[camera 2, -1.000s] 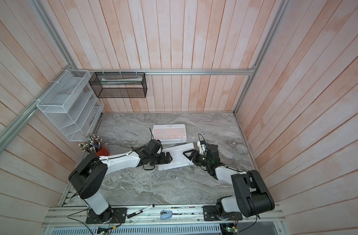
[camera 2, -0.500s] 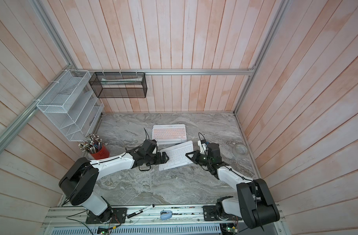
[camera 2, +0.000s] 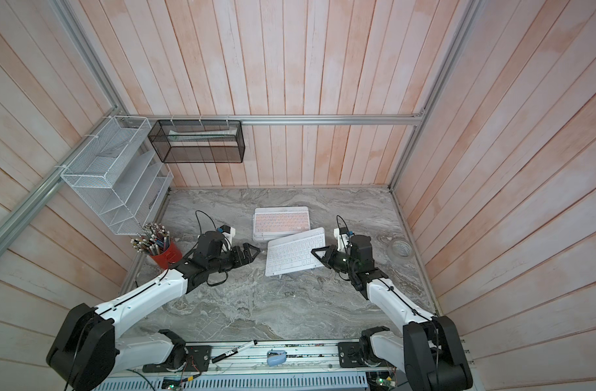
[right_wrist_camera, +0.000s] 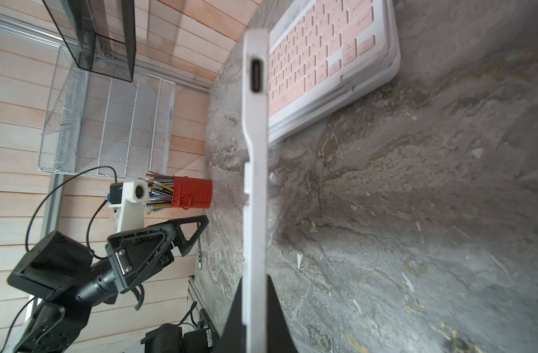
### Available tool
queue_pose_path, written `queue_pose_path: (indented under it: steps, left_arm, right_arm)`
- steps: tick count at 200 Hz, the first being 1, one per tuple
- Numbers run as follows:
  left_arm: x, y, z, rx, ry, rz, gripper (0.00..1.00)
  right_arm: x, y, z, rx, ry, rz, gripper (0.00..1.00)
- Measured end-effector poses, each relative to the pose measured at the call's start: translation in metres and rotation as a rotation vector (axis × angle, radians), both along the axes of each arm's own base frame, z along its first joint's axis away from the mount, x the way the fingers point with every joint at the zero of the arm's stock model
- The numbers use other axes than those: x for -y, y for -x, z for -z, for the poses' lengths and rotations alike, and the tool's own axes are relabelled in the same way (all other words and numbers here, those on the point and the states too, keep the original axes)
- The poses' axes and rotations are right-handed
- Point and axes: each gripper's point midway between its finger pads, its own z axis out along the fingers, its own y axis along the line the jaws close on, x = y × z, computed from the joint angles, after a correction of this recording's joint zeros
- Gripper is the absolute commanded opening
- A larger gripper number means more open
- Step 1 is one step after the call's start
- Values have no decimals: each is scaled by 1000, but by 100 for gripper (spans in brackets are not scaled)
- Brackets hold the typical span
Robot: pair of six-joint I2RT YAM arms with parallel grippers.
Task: Stack the numeric keypads
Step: Pick up the numeric keypad from the center of the board.
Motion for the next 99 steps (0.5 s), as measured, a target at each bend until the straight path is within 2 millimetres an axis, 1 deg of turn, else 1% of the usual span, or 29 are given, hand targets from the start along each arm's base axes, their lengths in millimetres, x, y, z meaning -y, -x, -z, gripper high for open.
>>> queue_pose_path:
  steps: [49, 73, 99]
  left_arm:
    - [19, 1, -21, 38, 137, 80, 100]
    - [23, 0, -18, 27, 151, 91, 100]
    - [24, -1, -16, 19, 155, 89, 100]
  right_arm:
    - [-8, -2, -27, 11, -123, -16, 0]
    - [-12, -2, -41, 28, -175, -32, 0]
    - [-17, -2, -49, 29, -210, -54, 0]
